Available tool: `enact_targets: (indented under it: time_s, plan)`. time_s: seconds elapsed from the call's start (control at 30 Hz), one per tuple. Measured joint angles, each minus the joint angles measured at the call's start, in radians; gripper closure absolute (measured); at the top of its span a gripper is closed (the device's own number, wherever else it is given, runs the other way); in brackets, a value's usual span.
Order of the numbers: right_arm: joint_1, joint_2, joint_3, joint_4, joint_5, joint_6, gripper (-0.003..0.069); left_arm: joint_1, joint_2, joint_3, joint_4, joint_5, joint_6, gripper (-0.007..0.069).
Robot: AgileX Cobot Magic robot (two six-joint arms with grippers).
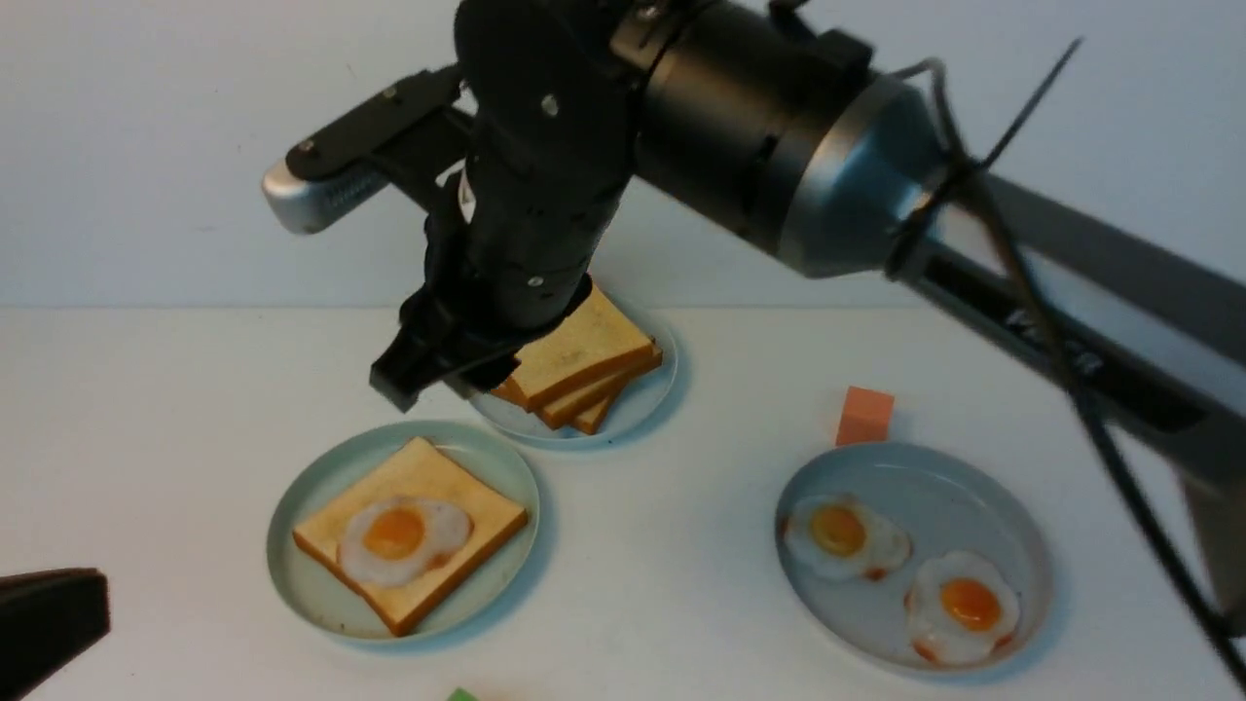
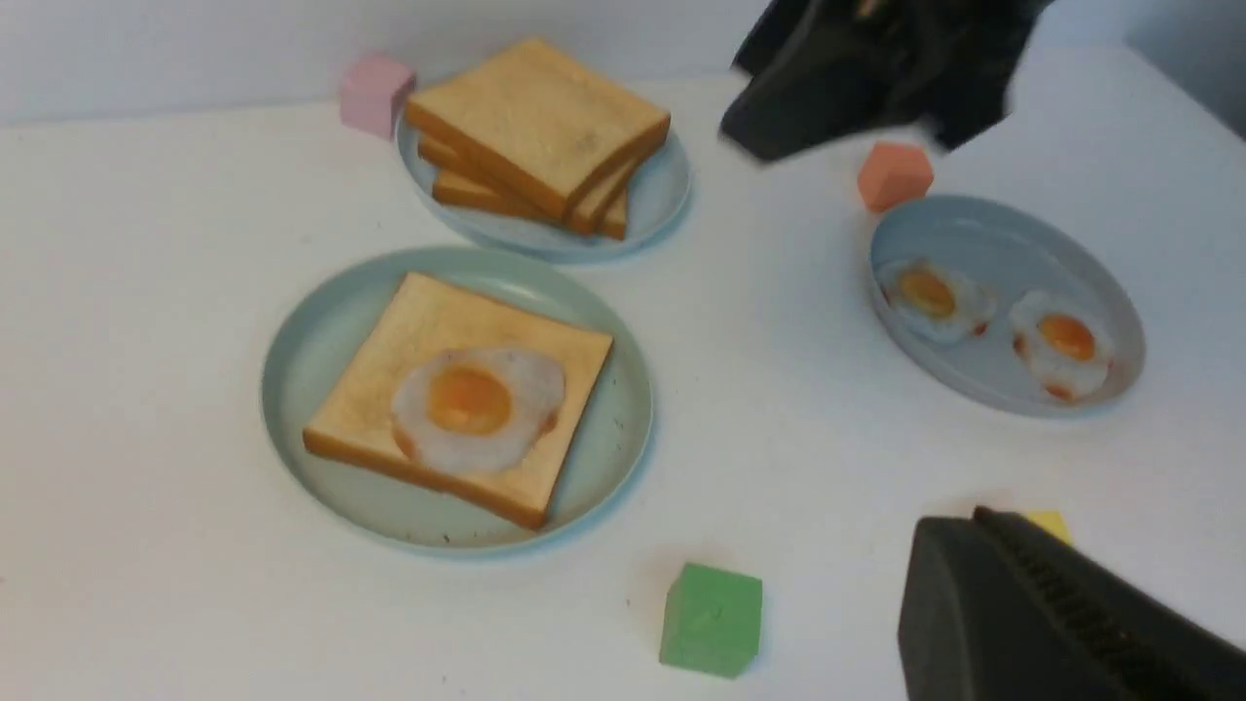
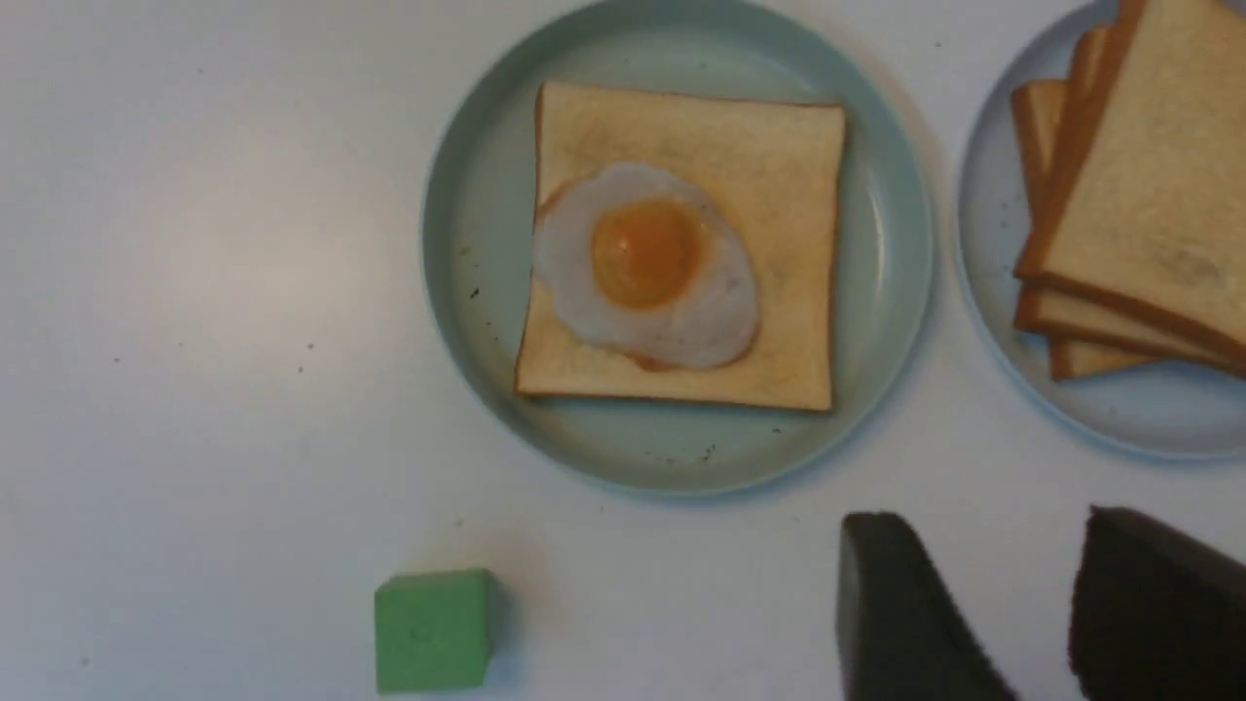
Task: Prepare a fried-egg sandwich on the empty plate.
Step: Use the left arm to grab a slice of bread
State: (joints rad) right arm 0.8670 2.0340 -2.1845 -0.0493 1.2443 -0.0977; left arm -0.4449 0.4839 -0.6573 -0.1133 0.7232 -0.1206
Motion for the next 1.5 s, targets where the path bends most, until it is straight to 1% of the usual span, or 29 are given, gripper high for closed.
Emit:
enact_targets:
  time_s: [0.1, 0.17, 0.2, 0.27, 0.37, 0.43, 0.57, 0.73, 0.83, 0.87, 0.93, 0.97, 1.03, 1.07, 1.17, 1.3, 1.5]
  plan:
    - [0.000, -0.150, 0.147, -0.050, 0.001, 0.049, 0.0515, 0.000, 0.120, -0.032, -0.006, 0.010, 0.021, 0.0638]
    - [0.000, -0.246, 0.243, -0.072, 0.003, 0.080, 0.0564, 0.000, 0.175, -0.052, -0.012, 0.010, 0.032, 0.0638]
    - [0.000, -0.347, 0.346, -0.089, 0.003, 0.117, 0.0604, 0.000, 0.242, -0.081, -0.024, 0.007, 0.053, 0.0638]
    - [0.000, -0.504, 0.496, -0.099, 0.005, 0.164, 0.0643, 0.000, 0.360, -0.133, -0.051, -0.007, 0.106, 0.0638]
    - [0.000, -0.691, 0.719, -0.094, 0.000, 0.245, 0.0656, 0.000, 0.529, -0.203, -0.111, -0.031, 0.214, 0.0638]
    - [0.000, -0.816, 0.854, -0.090, -0.036, 0.299, 0.0656, 0.000, 0.645, -0.258, -0.159, -0.042, 0.296, 0.0638]
    - [0.000, -1.031, 1.014, -0.090, -0.108, 0.382, 0.0656, 0.000, 0.875, -0.394, -0.242, -0.077, 0.453, 0.0638]
    - [0.000, -1.208, 1.065, -0.091, -0.112, 0.422, 0.0656, 0.000, 1.114, -0.593, -0.249, -0.096, 0.563, 0.0634]
    - [0.000, -1.270, 1.066, -0.092, -0.112, 0.430, 0.0655, 0.000, 1.233, -0.697, -0.212, -0.099, 0.623, 0.0594]
    - [0.000, -1.280, 1.066, -0.092, -0.112, 0.431, 0.0655, 0.000, 1.266, -0.718, -0.197, -0.099, 0.634, 0.0573]
    - [0.000, -1.309, 1.066, -0.090, -0.107, 0.432, 0.0654, 0.002, 1.341, -0.780, -0.151, -0.102, 0.647, 0.0506]
    - [0.000, -1.314, 1.066, -0.087, -0.101, 0.432, 0.0654, 0.008, 1.383, -0.815, -0.129, -0.111, 0.649, 0.0459]
    - [0.000, -1.317, 1.066, -0.077, -0.082, 0.432, 0.0653, 0.021, 1.432, -0.861, -0.109, -0.129, 0.650, 0.0392]
    - [0.000, -1.317, 1.068, -0.073, -0.066, 0.432, 0.0652, 0.036, 1.471, -0.889, -0.103, -0.145, 0.650, 0.0337]
    - [0.000, -1.317, 1.076, -0.069, -0.037, 0.432, 0.0652, 0.065, 1.537, -0.943, -0.099, -0.163, 0.638, 0.0265]
    - [0.000, -1.317, 1.084, -0.067, -0.029, 0.432, 0.0652, 0.076, 1.588, -0.973, -0.099, -0.171, 0.648, 0.0241]
    - [0.000, -1.317, 1.084, -0.066, -0.032, 0.449, 0.0651, 0.075, 1.613, -0.978, -0.122, -0.183, 0.683, 0.0239]
